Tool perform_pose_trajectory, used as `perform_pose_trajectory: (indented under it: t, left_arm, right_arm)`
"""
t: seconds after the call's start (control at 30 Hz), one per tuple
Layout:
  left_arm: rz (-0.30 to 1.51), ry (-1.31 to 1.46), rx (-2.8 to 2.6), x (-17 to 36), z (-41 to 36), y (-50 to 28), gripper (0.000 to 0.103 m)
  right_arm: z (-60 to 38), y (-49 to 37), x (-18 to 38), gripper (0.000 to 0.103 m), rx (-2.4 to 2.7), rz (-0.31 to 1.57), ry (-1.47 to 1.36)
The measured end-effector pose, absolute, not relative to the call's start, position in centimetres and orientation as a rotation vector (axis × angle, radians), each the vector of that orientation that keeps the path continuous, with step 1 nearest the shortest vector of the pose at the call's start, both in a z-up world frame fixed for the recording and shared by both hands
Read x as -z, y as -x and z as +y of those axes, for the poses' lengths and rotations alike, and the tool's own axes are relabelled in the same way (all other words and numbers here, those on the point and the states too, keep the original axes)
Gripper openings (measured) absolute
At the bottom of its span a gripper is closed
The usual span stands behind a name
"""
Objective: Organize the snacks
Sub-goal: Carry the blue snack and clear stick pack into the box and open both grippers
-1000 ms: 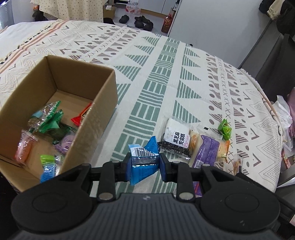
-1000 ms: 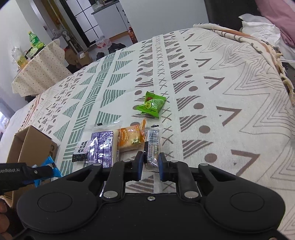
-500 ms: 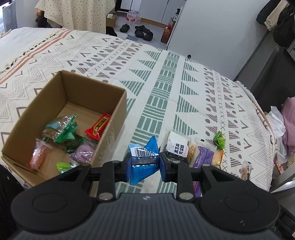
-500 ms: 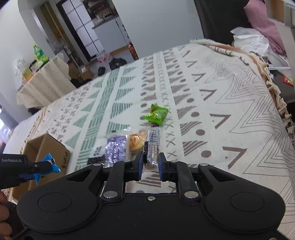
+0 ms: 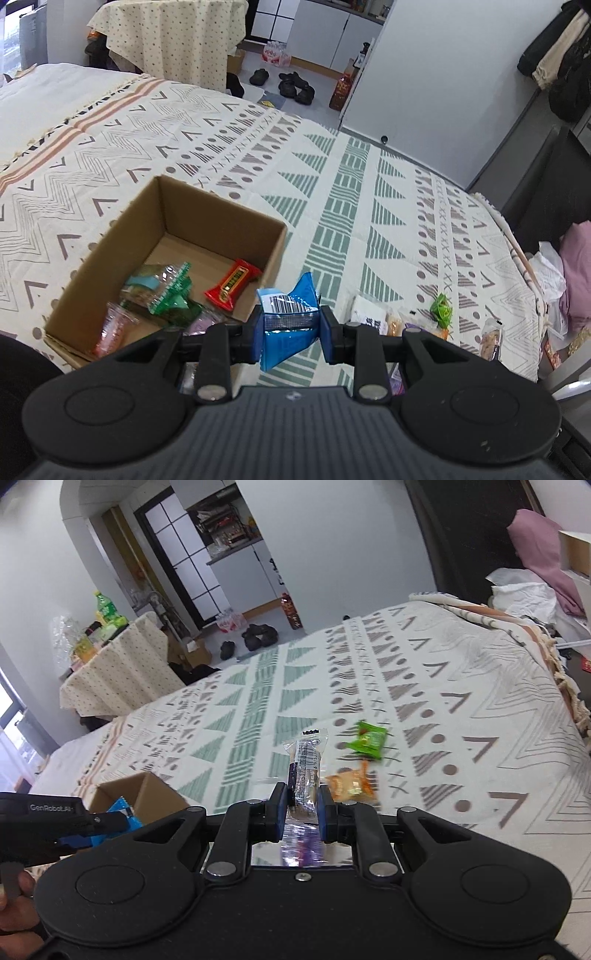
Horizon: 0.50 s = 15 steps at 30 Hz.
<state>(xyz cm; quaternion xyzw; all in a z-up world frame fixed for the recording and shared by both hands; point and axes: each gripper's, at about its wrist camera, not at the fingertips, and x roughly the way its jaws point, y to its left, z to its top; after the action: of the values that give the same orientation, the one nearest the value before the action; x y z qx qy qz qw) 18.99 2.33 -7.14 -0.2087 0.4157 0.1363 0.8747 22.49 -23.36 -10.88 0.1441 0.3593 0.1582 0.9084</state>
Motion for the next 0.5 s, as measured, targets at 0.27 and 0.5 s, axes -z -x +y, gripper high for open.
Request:
perform_pose_trajectory:
  t: [0.27, 0.5]
  left_arm:
    - [0.848, 0.457, -0.313, 6.3, 5.1, -18.4, 0.029]
    - [0.837, 0.485, -0.340, 6.1, 7.8, -18.0, 0.029]
  right_arm:
    - [-20.3, -22.4, 9.5, 0.017, -0.373, 0.719, -0.314]
    - [-17.4, -22.6, 8.2, 0.017, -0.413, 0.706, -0.299]
